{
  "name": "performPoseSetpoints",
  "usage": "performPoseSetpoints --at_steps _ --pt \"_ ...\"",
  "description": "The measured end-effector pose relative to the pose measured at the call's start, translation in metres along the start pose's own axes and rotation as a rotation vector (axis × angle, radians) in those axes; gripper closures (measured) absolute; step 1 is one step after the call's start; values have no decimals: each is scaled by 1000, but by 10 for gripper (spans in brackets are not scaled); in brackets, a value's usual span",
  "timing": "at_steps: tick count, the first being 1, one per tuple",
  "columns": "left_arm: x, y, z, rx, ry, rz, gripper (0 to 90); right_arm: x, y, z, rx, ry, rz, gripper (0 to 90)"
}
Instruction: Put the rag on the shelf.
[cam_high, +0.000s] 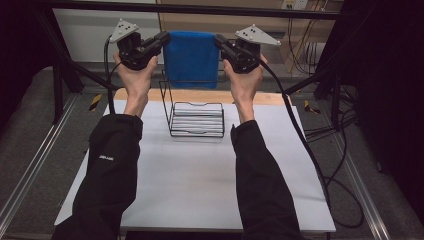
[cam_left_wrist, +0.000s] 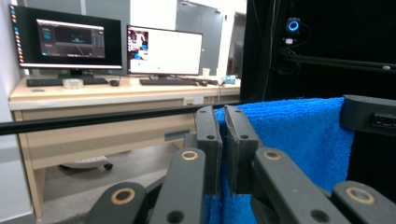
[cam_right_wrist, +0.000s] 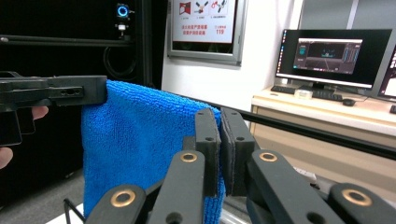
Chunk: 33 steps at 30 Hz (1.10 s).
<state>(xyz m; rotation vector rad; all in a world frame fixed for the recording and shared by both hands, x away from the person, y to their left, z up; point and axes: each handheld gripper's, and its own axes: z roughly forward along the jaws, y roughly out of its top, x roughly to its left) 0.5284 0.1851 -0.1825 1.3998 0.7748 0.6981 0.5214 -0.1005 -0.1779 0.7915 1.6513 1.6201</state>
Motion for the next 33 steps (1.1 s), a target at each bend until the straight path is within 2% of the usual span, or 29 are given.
performPoseSetpoints --at_steps 17,27,33 --pt "-7 -27 -13 55 -34 26 852 3 -26 -13 69 27 31 869" --pt "-11 -30 -23 62 -55 34 849 7 -27 -24 85 50 19 868" --pt "-14 -34 -23 78 -59 36 848 8 -27 -30 102 63 7 868"
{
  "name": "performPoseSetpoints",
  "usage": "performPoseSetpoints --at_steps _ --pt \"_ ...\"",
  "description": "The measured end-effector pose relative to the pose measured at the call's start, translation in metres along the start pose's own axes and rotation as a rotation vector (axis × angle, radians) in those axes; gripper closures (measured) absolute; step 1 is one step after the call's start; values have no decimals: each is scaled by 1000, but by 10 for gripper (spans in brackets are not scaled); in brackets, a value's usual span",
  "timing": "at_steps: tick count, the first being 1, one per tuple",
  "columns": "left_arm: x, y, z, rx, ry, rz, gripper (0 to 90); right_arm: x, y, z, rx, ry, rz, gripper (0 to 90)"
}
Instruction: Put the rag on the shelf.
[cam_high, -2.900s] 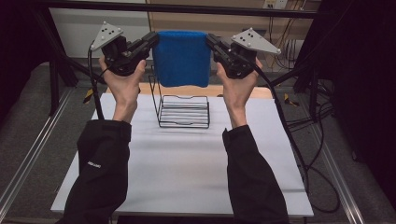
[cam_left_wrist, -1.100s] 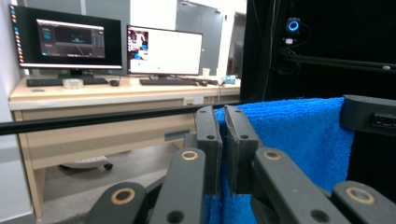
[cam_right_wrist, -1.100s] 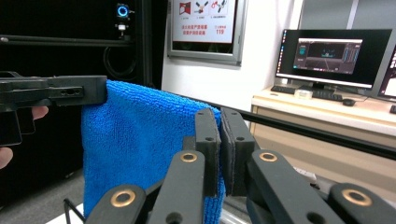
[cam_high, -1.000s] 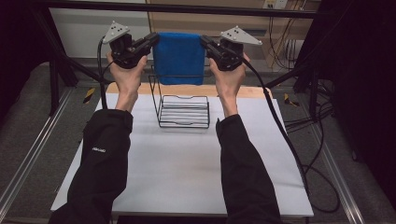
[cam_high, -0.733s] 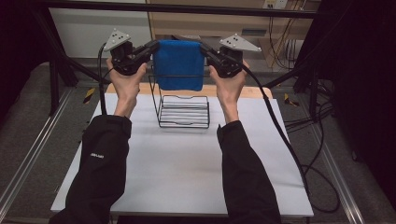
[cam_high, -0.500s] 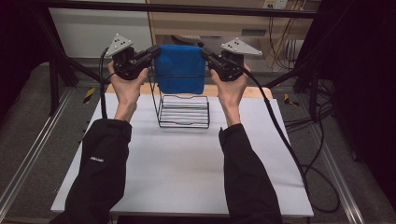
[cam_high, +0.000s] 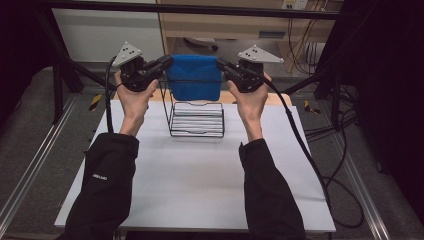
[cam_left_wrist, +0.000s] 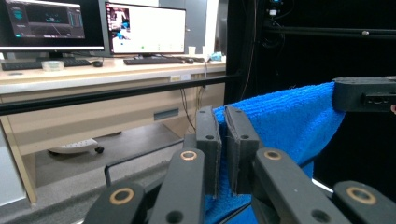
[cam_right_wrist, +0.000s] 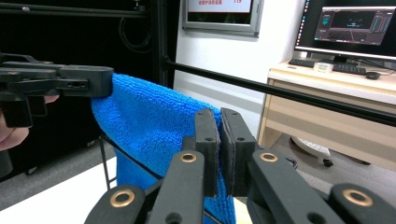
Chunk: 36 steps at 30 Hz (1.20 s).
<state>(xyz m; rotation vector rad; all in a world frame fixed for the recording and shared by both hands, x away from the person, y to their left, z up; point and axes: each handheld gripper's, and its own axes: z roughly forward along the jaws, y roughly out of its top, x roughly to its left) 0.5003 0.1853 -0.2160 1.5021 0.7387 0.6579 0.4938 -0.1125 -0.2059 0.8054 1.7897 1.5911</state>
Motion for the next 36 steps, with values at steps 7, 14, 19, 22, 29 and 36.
performPoseSetpoints --at_steps 7,14,19,22,29,36 --pt "-5 0 -5 17 0 28 848 2 -3 -6 24 24 -1 865" --pt "-5 -5 -8 49 2 25 845 5 -6 -7 50 35 -8 863" --pt "-6 -10 -10 93 -13 4 839 6 -10 -8 79 47 -7 863" --pt "-7 -12 -11 118 -12 7 834 5 -14 -8 96 58 9 863" --pt "-8 -20 -14 169 -16 12 822 7 -19 -10 123 83 8 862" --pt "-7 -26 -16 216 -22 17 808 9 -26 -10 154 102 -4 861"
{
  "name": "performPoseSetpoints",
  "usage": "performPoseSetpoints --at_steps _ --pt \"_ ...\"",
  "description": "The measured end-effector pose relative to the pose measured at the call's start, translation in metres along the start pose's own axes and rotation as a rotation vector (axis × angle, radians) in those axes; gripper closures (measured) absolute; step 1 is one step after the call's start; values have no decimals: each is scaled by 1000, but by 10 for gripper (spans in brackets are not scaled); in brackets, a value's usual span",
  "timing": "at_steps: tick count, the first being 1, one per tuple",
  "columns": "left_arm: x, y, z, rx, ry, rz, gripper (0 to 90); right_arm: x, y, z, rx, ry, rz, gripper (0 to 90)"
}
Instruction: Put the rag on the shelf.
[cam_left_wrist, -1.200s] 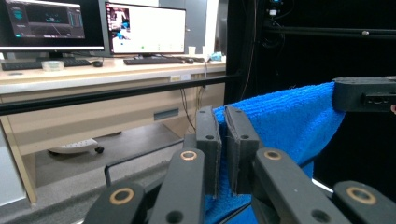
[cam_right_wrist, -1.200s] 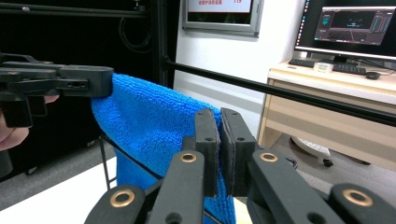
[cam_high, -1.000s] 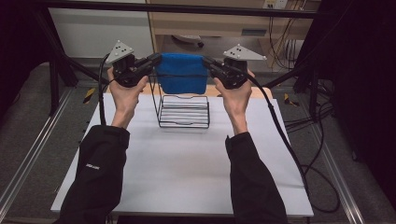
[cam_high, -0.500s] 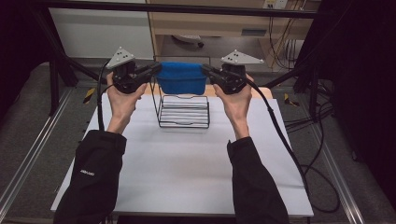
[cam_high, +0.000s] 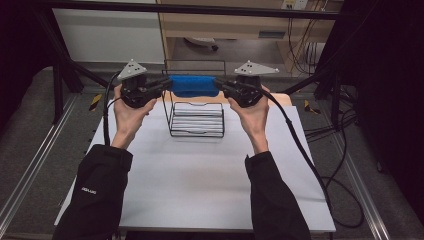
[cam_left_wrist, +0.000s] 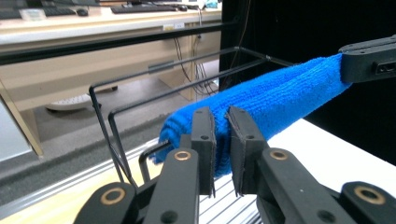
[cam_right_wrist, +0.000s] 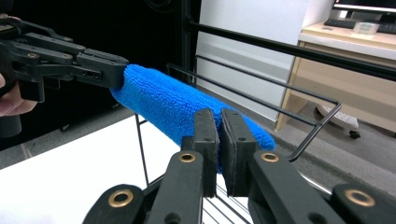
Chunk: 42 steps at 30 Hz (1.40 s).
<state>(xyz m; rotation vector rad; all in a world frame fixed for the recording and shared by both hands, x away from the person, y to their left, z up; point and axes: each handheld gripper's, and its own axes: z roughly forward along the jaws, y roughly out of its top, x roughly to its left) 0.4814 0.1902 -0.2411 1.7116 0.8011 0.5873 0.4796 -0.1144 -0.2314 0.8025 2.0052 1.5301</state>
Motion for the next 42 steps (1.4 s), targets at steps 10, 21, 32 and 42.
performPoseSetpoints --at_steps 10,21,32,42 --pt "4 18 -16 -17 -14 -24 708 0 -7 2 16 11 -11 859" --pt "-5 20 0 117 -78 4 892 1 -13 3 26 19 -23 852" --pt "-2 -2 10 201 -79 -2 899 0 -17 4 53 45 -31 773" --pt "-1 -12 18 216 -53 15 899 2 -14 1 27 103 39 792"
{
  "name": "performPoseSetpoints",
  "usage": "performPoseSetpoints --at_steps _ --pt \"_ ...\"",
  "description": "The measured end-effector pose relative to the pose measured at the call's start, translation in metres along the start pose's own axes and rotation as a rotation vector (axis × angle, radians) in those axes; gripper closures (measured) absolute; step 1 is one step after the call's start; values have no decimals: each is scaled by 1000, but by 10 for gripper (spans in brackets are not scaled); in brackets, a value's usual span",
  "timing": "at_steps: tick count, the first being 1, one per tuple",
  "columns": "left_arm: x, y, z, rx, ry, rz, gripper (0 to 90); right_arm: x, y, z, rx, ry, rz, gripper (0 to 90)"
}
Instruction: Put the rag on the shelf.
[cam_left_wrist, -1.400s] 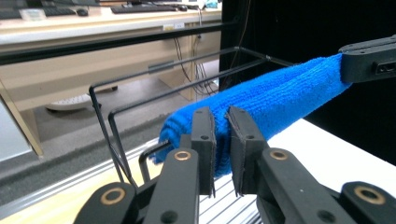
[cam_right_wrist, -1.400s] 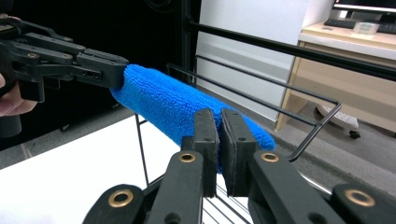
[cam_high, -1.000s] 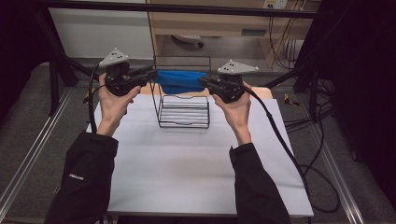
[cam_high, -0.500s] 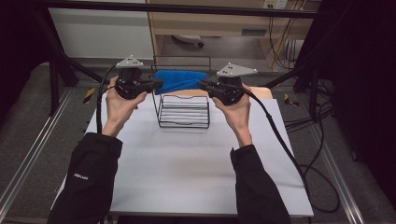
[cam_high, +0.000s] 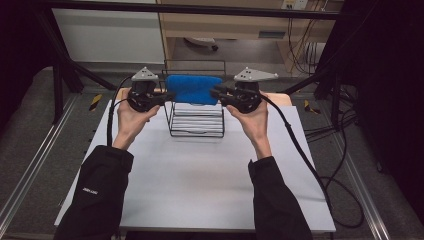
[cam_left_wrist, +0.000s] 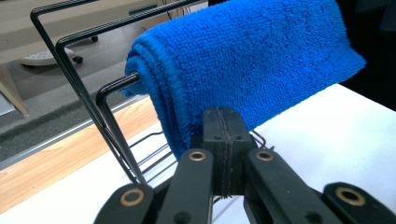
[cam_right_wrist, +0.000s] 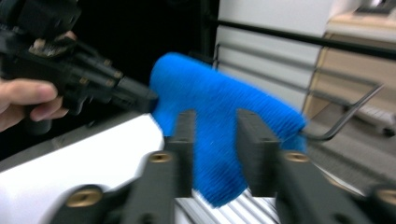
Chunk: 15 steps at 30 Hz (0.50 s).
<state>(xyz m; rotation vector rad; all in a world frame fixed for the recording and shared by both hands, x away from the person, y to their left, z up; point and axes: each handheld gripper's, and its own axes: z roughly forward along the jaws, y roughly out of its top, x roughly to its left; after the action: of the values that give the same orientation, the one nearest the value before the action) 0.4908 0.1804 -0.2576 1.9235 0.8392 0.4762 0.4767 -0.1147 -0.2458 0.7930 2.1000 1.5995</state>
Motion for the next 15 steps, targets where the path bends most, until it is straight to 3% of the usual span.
performPoseSetpoints --at_steps 1,2,4,8,12,15 --pt "0 0 0 3 1 3 899 0 0 0 0 0 0 792" --pt "0 -1 1 1 5 4 899 1 -4 4 41 13 4 869" --pt "0 -2 2 3 6 9 899 1 -7 6 56 12 3 889" --pt "0 -5 5 -10 5 7 899 -6 -17 13 103 -35 8 900" --pt "3 -8 10 -15 3 -1 899 -15 -24 14 99 -86 28 898" --pt "4 -10 10 -18 -1 -5 897 -18 -27 13 88 -87 25 883"
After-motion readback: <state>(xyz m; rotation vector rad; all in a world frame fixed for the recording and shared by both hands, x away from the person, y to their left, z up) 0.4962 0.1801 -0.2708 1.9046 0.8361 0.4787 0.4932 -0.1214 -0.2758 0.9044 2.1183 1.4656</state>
